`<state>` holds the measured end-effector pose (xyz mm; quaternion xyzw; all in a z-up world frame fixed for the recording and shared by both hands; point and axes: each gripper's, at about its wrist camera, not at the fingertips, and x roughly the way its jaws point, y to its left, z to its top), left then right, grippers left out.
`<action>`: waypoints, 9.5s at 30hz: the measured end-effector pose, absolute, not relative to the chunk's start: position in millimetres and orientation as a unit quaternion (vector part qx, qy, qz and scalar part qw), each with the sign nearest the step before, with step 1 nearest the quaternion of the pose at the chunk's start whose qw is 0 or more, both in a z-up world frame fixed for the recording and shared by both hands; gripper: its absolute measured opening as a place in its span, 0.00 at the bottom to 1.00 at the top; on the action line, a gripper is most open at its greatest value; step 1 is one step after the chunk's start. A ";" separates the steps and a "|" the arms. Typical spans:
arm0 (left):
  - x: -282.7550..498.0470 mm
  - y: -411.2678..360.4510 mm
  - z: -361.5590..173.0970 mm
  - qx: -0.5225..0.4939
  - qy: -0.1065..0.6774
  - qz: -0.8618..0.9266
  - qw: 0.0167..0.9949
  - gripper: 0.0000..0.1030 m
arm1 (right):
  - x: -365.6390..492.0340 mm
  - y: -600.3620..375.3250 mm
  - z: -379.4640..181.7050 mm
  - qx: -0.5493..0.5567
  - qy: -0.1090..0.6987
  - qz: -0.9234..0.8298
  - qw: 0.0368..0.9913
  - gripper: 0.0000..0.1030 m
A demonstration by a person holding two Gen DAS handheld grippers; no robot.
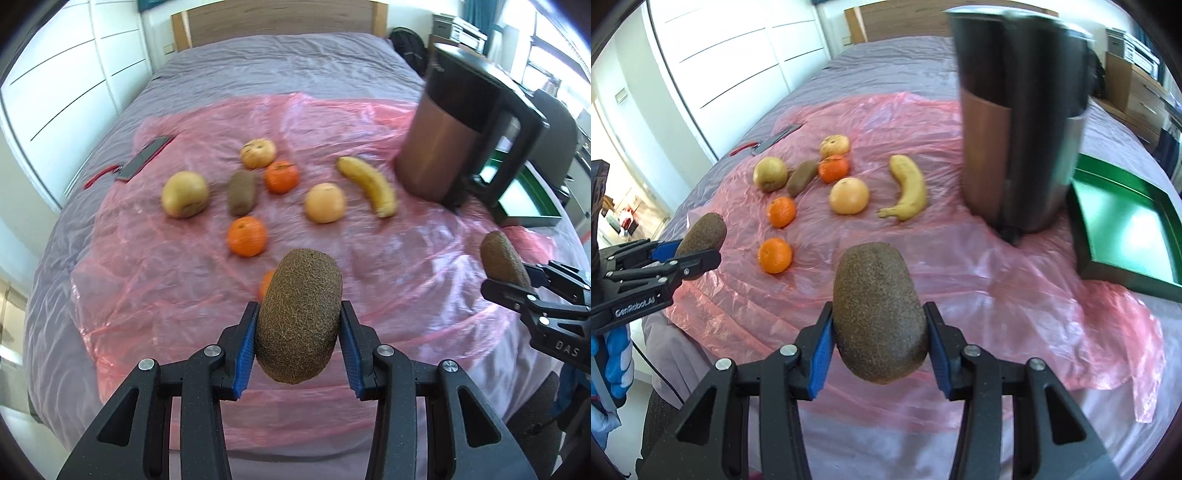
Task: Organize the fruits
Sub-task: 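Carry both kiwis over the green tray with both tools, then lower the kiwis into the tray and open both tools, then move both tools back over the remaining fruits, then grasp a mandarin with the left tool while the right tool grasps the banana, then carry the mandarin and banana over the green tray with both tools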
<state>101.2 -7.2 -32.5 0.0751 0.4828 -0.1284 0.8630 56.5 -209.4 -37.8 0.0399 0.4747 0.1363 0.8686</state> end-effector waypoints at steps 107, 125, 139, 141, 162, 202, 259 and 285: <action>65.5 -309.1 0.3 0.176 0.407 -0.314 0.839 0.60 | 54.3 -511.5 20.3 0.107 0.385 -0.152 0.904 0.89; 35.0 -159.7 14.6 0.144 0.414 -0.185 0.880 0.64 | 5.7 -342.9 53.1 0.063 0.382 -0.024 0.922 0.89; 41.6 -36.0 -4.2 0.086 0.423 -0.087 0.898 0.64 | 2.7 -248.4 37.9 0.033 0.399 0.025 0.916 0.89; 46.8 -15.7 -9.4 0.063 0.422 -0.070 0.902 0.64 | 4.8 -238.3 32.7 0.033 0.399 0.031 0.916 0.89; 122.4 53.5 -93.8 -0.047 0.450 -0.089 0.888 0.64 | 140.8 -152.5 -41.3 -0.026 0.424 0.102 0.900 0.89; 160.5 31.7 -152.5 -0.076 0.471 -0.127 0.870 0.39 | 266.0 -159.9 -140.0 -0.034 0.495 0.105 0.862 0.20; 106.6 12.1 -122.8 -0.001 0.391 -0.139 0.910 0.37 | 117.9 -168.1 -53.4 -0.053 0.490 0.053 0.868 0.00; 37.9 -69.1 -71.4 0.071 0.396 -0.183 0.897 0.37 | 7.2 -342.4 -37.2 0.082 0.461 -0.049 0.882 0.00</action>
